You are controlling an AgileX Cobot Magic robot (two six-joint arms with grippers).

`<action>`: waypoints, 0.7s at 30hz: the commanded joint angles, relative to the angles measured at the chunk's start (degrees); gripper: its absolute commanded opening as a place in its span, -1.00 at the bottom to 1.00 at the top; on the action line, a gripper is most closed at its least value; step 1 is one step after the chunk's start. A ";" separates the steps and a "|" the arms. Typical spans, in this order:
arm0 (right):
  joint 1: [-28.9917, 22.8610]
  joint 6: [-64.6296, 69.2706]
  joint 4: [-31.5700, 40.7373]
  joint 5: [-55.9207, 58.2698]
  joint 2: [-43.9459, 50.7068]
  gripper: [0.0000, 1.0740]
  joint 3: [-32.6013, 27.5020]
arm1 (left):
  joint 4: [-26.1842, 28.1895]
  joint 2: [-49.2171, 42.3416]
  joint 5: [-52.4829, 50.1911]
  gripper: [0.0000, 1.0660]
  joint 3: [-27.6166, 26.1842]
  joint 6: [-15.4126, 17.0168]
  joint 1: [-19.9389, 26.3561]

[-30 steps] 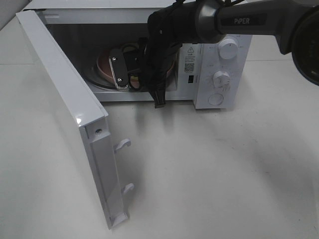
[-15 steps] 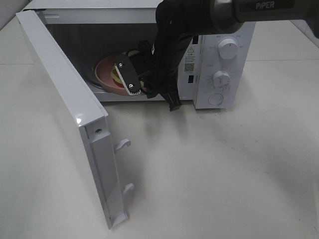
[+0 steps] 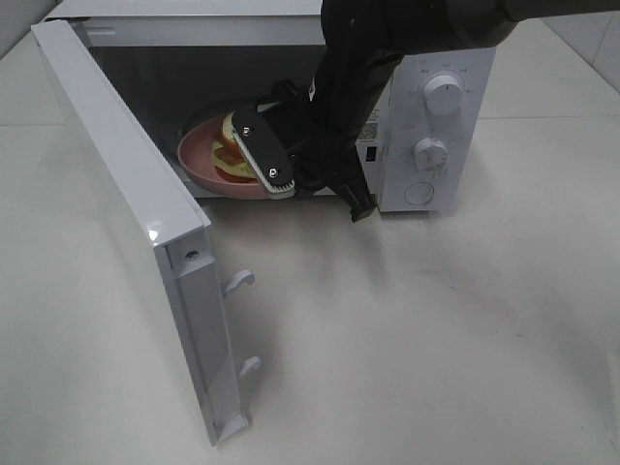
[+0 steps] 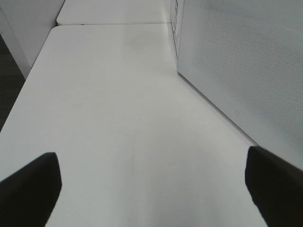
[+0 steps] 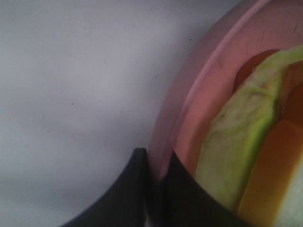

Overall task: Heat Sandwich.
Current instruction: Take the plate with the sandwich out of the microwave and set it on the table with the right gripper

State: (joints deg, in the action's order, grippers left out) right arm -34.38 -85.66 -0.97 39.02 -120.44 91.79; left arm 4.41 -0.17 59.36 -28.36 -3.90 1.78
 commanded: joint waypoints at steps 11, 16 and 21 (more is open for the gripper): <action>0.17 -2.52 1.95 0.34 7.16 -0.99 -6.70 | 0.23 -1.26 -0.40 0.90 0.11 0.23 0.23; 0.17 -2.92 2.01 -0.86 10.37 -0.99 -11.12 | 0.23 -1.26 -0.40 0.90 0.11 0.23 0.23; 0.17 -2.98 1.55 -2.23 13.18 -0.99 -14.67 | 0.23 -1.26 -0.40 0.90 0.11 0.23 0.23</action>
State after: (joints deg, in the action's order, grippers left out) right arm -34.66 -89.73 2.06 38.27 -109.03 77.92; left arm 4.41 -0.17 59.36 -28.36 -3.90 1.78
